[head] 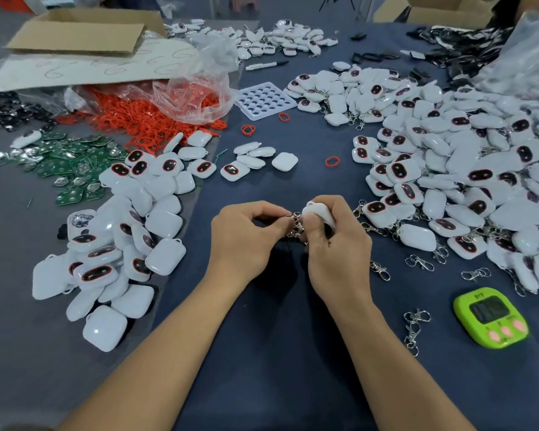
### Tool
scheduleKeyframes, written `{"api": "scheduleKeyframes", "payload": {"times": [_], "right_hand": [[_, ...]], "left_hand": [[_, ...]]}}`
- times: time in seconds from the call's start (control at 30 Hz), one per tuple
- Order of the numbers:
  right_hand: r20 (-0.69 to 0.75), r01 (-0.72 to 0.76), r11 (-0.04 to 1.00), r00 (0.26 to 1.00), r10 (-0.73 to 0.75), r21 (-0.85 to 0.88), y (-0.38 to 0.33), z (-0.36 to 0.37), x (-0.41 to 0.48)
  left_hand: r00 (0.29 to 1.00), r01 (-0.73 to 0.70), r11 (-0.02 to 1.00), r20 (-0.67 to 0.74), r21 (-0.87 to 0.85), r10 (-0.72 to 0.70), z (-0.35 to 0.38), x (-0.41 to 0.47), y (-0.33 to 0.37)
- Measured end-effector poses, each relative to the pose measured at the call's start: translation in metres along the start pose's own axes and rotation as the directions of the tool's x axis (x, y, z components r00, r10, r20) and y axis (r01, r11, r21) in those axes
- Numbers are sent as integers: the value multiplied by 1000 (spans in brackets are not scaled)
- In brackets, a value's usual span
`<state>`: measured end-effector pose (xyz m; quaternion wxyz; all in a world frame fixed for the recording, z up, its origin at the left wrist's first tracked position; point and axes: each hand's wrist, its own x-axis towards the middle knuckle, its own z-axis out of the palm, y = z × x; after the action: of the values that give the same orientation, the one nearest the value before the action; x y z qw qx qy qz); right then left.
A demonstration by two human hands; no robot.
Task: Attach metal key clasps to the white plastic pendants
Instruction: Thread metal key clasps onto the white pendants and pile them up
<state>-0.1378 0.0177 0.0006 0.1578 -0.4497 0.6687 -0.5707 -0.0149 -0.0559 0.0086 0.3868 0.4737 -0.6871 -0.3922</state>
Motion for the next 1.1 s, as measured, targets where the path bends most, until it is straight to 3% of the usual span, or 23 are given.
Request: {"api": "scheduleKeyframes", "payload": {"times": [0.2, 0.3, 0.4, 0.47, 0.57, 0.73, 0.8, 0.93, 1.1], "right_hand": [[80, -29, 999, 996, 27, 19, 1, 2, -2], [87, -50, 987, 996, 37, 150, -8, 8, -8], [234, -290, 843, 951, 201, 453, -19, 27, -13], [392, -414, 788, 888, 240, 455, -20, 44, -14], [399, -403, 837, 883, 249, 370, -17, 55, -6], [42, -283, 903, 958, 285, 324, 2, 32, 24], [-11, -252, 915, 963, 269, 316, 7, 26, 26], [105, -152, 961, 986, 131, 232, 4, 23, 17], [145, -177, 945, 979, 142, 276, 1, 21, 18]], "left_hand": [[989, 100, 962, -83, -253, -125, -9, 5, 0], [961, 101, 971, -230, -216, -151, -20, 10, -4], [912, 159, 982, -366, -103, -186, -33, 18, -12], [898, 191, 977, -387, -92, -212, -39, 21, -16], [918, 183, 983, -357, 2, -171, -37, 19, -14], [970, 90, 981, -239, 170, -48, -28, 12, -13], [983, 20, 979, -183, 203, 18, -26, 14, -13], [999, -39, 999, -1, 8, 39, -24, 13, -12], [995, 9, 989, 96, -148, 5, -26, 12, -10]]}}
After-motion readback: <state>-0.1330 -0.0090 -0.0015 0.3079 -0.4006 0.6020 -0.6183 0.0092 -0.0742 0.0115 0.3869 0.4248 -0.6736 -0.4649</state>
